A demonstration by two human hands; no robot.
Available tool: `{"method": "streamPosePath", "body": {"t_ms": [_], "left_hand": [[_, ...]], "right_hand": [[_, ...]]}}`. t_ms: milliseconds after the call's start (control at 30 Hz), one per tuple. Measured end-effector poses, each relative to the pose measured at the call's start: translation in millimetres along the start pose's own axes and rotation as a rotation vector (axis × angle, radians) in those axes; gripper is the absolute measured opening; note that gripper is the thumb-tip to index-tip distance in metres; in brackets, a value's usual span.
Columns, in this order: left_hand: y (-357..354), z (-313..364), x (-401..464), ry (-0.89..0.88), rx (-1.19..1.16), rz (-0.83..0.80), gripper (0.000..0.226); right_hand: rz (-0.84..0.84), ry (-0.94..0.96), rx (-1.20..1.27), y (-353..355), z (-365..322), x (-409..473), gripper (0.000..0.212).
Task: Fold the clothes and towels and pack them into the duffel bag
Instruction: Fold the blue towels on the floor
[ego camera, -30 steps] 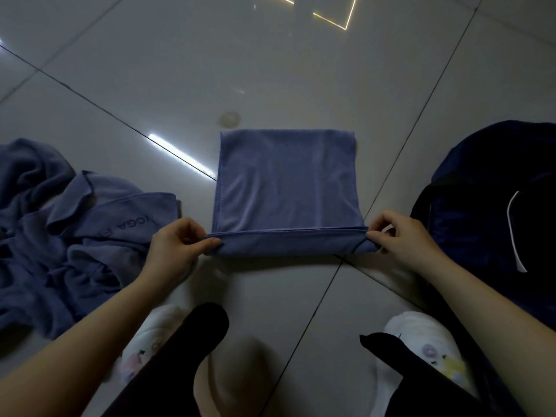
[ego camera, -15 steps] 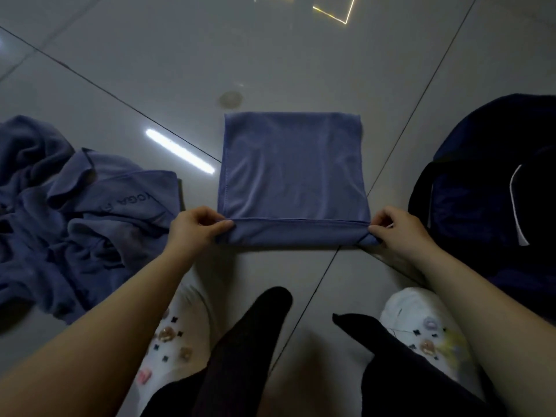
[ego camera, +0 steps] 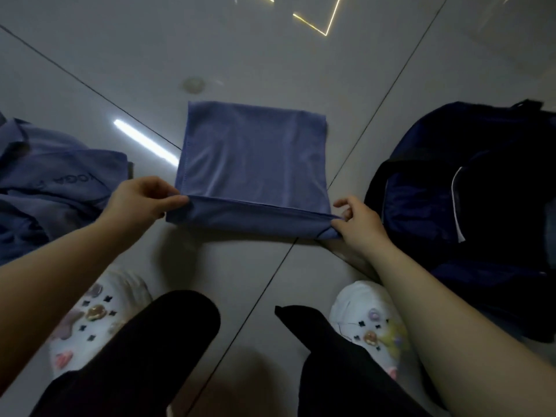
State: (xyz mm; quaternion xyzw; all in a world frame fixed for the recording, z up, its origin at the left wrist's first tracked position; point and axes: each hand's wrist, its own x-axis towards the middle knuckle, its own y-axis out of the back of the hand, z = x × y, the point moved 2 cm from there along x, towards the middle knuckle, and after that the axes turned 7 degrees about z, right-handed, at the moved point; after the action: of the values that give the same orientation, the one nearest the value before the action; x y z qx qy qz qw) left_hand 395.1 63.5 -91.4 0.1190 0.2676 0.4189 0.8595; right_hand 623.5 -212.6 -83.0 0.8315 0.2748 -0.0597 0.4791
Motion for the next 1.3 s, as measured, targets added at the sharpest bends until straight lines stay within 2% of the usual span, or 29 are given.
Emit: {"method": "streamPosePath", "body": {"t_ms": [133, 433, 667, 800, 900, 1033, 1200, 1300], "left_hand": [[-3.3, 15.5, -5.0, 0.022, 0.001, -0.005, 0.015], [-5.7, 33.4, -7.9, 0.027, 0.175, -0.014, 0.021], [4.2, 47.7, -17.2, 0.018, 0.104, -0.016, 0.021], [24.9, 85.7, -10.9, -0.082, 0.119, 0.029, 0.025], [44.0, 128.3, -10.8, -0.2, 0.204, 0.089, 0.029], [76.4, 197.4, -35.4, -0.322, 0.229, 0.131, 0.029], [126.9, 275.4, -86.2, -0.514, 0.4, 0.171, 0.017], [151.8, 313.6, -120.1, -0.547, 0.411, 0.174, 0.019]], "right_hand": [[-0.011, -0.005, -0.068, 0.3, 2.5, 1.5, 0.021], [-0.001, 0.012, -0.176, 12.0, -9.0, -5.2, 0.014], [0.126, 0.069, -0.152, 38.0, -30.9, -15.6, 0.005], [0.203, 0.032, 0.052, 75.5, -62.5, -18.9, 0.005], [0.247, 0.071, 0.097, 107.1, -95.5, -24.2, 0.006], [0.308, 0.222, 0.072, 163.8, -139.9, -43.4, 0.01], [0.356, 0.415, -0.117, 238.1, -189.1, -101.2, 0.019], [0.431, 0.49, -0.174, 279.1, -216.4, -139.2, 0.022]]}}
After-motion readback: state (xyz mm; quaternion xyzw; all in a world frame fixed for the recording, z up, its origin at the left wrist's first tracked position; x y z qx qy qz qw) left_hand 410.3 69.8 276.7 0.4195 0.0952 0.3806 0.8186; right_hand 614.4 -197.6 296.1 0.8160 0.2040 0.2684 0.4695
